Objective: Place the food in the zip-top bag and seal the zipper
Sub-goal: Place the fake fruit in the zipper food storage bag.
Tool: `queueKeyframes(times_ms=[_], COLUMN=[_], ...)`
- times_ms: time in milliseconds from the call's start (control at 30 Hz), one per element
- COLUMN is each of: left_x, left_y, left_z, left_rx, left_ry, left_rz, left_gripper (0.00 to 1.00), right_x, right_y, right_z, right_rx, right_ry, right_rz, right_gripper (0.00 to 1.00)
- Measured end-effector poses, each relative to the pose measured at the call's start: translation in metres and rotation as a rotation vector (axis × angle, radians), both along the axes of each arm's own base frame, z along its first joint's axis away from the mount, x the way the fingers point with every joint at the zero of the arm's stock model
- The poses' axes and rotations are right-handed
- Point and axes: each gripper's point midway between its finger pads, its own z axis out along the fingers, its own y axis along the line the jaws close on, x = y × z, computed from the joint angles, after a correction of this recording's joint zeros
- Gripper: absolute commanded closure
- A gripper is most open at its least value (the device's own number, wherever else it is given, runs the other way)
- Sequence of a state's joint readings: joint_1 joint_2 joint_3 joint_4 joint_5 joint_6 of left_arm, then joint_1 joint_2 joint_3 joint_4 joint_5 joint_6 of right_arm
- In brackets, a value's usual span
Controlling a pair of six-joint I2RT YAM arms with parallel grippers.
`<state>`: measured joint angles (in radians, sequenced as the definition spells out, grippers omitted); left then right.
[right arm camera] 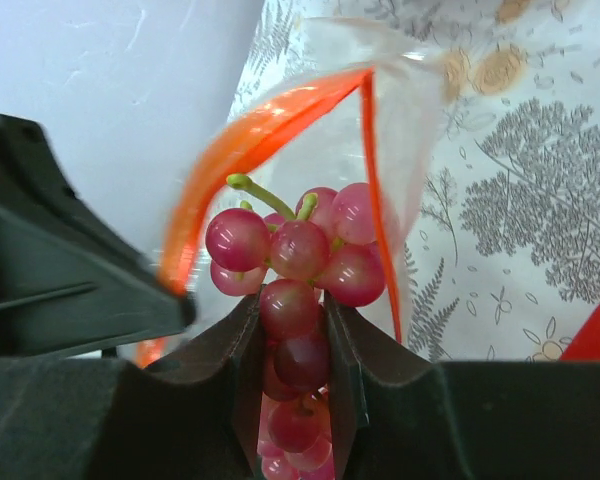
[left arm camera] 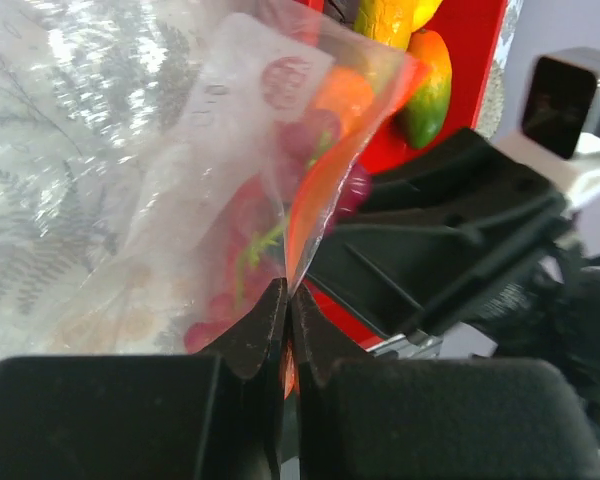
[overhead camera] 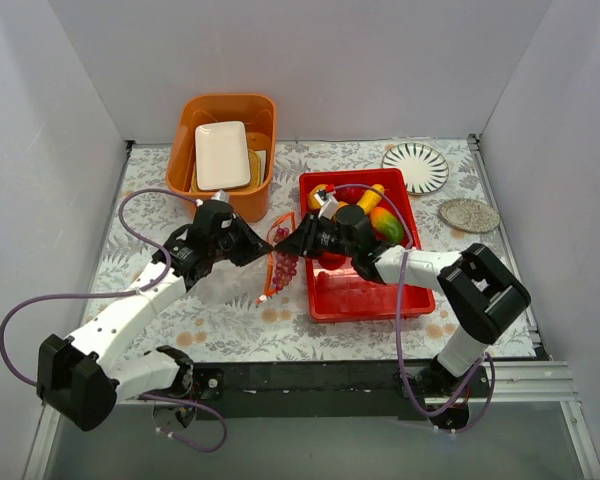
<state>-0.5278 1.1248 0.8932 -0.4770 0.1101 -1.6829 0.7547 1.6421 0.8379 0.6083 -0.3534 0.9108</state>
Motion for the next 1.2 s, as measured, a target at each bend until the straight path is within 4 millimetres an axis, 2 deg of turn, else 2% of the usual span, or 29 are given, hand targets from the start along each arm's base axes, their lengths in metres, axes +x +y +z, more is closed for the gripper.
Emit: queueKeyframes(times_ms=[100, 300, 400, 600, 700, 767, 800, 867, 900, 1000, 1100, 1200], left_x=[-0.003, -0.005, -0.006, -0.018, -0.023, -0.022, -0.021, -0.019, -0.017, -0.012, -0.007, 0.000], left_y=[0.001, 0.001, -0.002, -0.002, 0.000, 0.000, -0.001, -0.001, -0.001, -0.001, 0.002, 0.008], left_z=[0.006, 0.018, 0.015, -0.012, -0.010, -0.002, 0.001, 0.008, 0.012, 0.029, 0.041, 0.048], left_rx=[-0.030, -0.067, -0.075, -0.098, -0.121, -0.141, -0.148, -0.155, -0.157, -0.159, -0.144, -0.126], left_ry=[-0.006, -0.024, -0.005, 0.068, 0.067, 0.045, 0.035, 0.019, 0.011, -0.018, -0.043, -0.070], left_rz=[0.015, 0.026, 0.019, 0.025, 0.038, 0.039, 0.040, 0.045, 0.047, 0.057, 0.077, 0.122], left_gripper=[1.00, 1.00, 1.00, 1.00, 1.00, 1.00, 1.00, 1.00, 1.00, 1.00, 1.00, 1.00], right_x=[-0.002, 0.007, 0.016, 0.020, 0.018, 0.017, 0.019, 0.024, 0.023, 0.016, 0.017, 0.008], right_y=[0.000, 0.003, 0.009, 0.015, 0.018, 0.026, 0.033, 0.044, 0.046, 0.038, 0.021, 0.007], right_z=[-0.014, -0.012, -0.001, 0.017, 0.018, 0.012, 0.009, 0.004, 0.003, -0.003, 0.002, 0.020], right_rx=[-0.008, -0.041, -0.039, 0.028, 0.066, 0.048, 0.029, -0.020, -0.041, -0.125, -0.198, -0.245], right_ry=[0.025, 0.048, 0.040, 0.045, 0.068, 0.098, 0.105, 0.103, 0.097, 0.065, 0.007, -0.075], right_rz=[0.003, -0.024, -0.037, -0.055, -0.048, -0.013, 0.013, 0.054, 0.063, 0.076, 0.064, 0.075], right_gripper=[0.99, 0.99, 0.99, 0.99, 0.94, 0.87, 0.68, 0.41, 0.22, 0.08, 0.07, 0.07])
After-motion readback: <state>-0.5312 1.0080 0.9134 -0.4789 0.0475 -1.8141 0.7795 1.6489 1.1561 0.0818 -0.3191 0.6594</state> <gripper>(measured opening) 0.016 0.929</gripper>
